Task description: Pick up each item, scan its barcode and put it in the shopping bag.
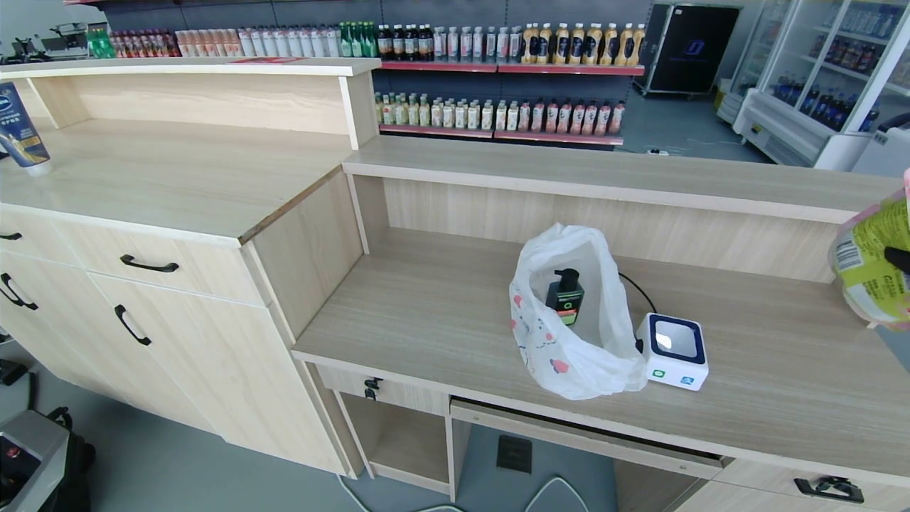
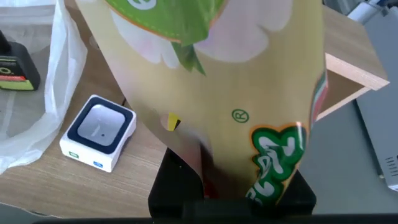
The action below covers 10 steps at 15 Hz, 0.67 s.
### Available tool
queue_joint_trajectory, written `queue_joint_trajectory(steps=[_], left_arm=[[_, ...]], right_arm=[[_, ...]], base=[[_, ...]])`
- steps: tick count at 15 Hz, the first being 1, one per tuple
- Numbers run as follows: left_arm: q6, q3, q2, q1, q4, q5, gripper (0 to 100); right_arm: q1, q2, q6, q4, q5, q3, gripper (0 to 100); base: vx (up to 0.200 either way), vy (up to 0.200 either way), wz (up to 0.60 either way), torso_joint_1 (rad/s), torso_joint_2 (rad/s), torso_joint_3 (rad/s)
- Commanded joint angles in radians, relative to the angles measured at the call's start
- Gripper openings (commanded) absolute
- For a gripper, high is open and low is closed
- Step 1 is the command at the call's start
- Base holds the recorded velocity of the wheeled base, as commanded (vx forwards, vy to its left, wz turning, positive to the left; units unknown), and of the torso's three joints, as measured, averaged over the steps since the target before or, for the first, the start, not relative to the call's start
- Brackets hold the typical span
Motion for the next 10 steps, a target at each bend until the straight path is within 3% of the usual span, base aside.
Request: queue_joint_trajectory(steps=[1, 3, 6, 7, 10], left_arm=[[0.0, 0.0, 0.0, 0.001, 0.0, 0.001, 100], [0.0, 0.0, 0.0, 0.001, 0.0, 0.001, 100], [0.0, 0.0, 0.0, 0.001, 0.0, 0.001, 100], [0.0, 0.0, 0.0, 0.001, 0.0, 0.001, 100], [0.0, 0.0, 0.0, 0.001, 0.0, 0.001, 100]], right_arm=[[0.061, -0.011, 0.066, -0.038, -0.047, -0.015, 0], [0.212, -0.023, 0.18, -0.021, -0.208, -0.074, 0], [0.446, -0.017, 0.224, 0.012, -0.365, -0.077, 0], [0.481, -0.014, 0.232, 0.01, -0.381, -0.061, 0], [0.562, 0.019, 0.249, 0.004, -0.383, 0.05, 0]], base=[[0.0, 0.0, 0.6, -0.002, 0.0, -0.007], [0.0, 0.0, 0.6, -0.002, 0.0, 0.002], [0.0, 0.0, 0.6, 0.007, 0.01, 0.002], [0.0, 0.0, 0.6, -0.002, 0.0, 0.002], [0.0, 0.0, 0.0, 0.0, 0.0, 0.0]])
